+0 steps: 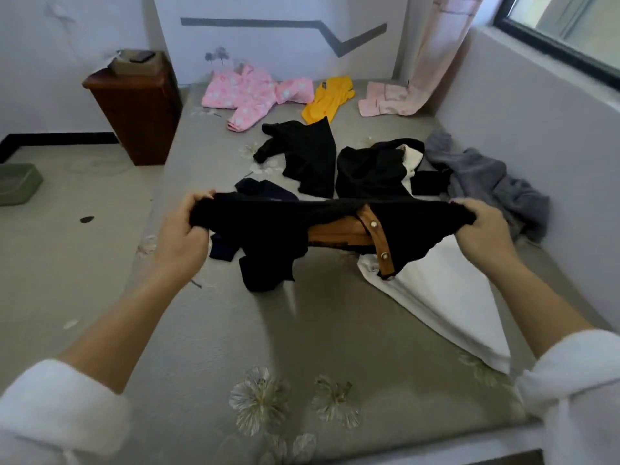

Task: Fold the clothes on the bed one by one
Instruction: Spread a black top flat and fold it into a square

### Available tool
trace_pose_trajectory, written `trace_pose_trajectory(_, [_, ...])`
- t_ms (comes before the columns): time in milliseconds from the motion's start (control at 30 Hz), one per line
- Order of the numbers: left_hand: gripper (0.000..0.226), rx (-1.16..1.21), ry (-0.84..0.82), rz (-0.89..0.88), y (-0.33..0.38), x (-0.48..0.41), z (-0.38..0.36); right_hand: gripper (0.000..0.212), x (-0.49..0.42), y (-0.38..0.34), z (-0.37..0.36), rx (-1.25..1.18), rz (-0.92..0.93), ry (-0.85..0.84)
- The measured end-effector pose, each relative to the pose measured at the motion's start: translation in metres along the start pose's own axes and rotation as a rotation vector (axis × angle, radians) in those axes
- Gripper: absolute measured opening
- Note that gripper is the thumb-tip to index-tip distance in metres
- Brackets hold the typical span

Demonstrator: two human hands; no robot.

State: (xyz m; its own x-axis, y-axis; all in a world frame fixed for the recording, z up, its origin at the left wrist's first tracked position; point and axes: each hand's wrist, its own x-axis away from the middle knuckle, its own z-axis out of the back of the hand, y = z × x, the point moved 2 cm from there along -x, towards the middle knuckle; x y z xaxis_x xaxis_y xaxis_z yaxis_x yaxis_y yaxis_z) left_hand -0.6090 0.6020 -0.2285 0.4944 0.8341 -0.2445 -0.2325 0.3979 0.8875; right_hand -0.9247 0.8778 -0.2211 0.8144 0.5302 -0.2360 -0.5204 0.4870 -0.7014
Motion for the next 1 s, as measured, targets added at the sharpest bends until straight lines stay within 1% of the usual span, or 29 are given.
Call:
trace_pose_trajectory(67, [0.050,-0.135,-0.089,0.021,-0.033,0.030,-0.008,0.035,0.026,0.027,-0.011,0.125,0.023,-0.044])
trace_pose_trajectory(100, [0.049,-0.216,-0.152,0.039,-0.052,0.044,-0.014,0.036,0.038,0.040,-0.018,0.173,0.013,-0.092])
trace_pose_trajectory(167, [0.041,-0.335,-0.289,0.120,-0.091,0.073,-0.029,0.038,0.061,0.069,-0.037,0.285,-0.053,-0.236])
trace_pose_trajectory(267, [0.028,-0.440,-0.459,0.287,-0.143,0.116,-0.053,0.039,0.104,0.110,-0.070,0.444,-0.144,-0.485])
trace_pose_trajectory(333, [0.024,-0.495,-0.572,0.374,-0.173,0.145,-0.068,0.038,0.135,0.132,-0.092,0.477,-0.212,-0.609])
trace_pose_trajectory(433, [0.017,-0.588,-0.724,0.484,-0.205,0.182,-0.086,0.033,0.182,0.160,-0.121,0.471,-0.342,-0.749])
trace_pose_trajectory(500, [0.016,-0.675,-0.818,0.546,-0.218,0.201,-0.092,0.036,0.212,0.175,-0.134,0.559,-0.360,-0.837])
trace_pose_trajectory(600, [0.022,-0.753,-0.944,0.580,-0.237,0.225,-0.098,0.041,0.243,0.191,-0.141,0.703,-0.335,-0.841])
trace_pose_trajectory(700, [0.027,-0.809,-1.036,0.573,-0.250,0.240,-0.104,0.045,0.263,0.203,-0.144,0.799,-0.347,-0.854])
trace_pose_trajectory(767, [0.032,-0.858,-1.128,0.568,-0.258,0.245,-0.108,0.048,0.269,0.210,-0.147,0.838,-0.376,-0.888])
trace_pose_trajectory(833, [0.035,-0.903,-1.244,0.572,-0.262,0.247,-0.112,0.053,0.270,0.216,-0.152,0.824,-0.435,-0.948])
trace_pose_trajectory(900, [0.035,-0.904,-1.300,0.603,-0.263,0.244,-0.120,0.056,0.263,0.218,-0.160,0.726,-0.497,-0.976])
trace_pose_trajectory(1000, [0.034,-0.940,-1.321,0.622,-0.256,0.222,-0.138,0.049,0.236,0.217,-0.170,0.638,-0.510,-0.862])
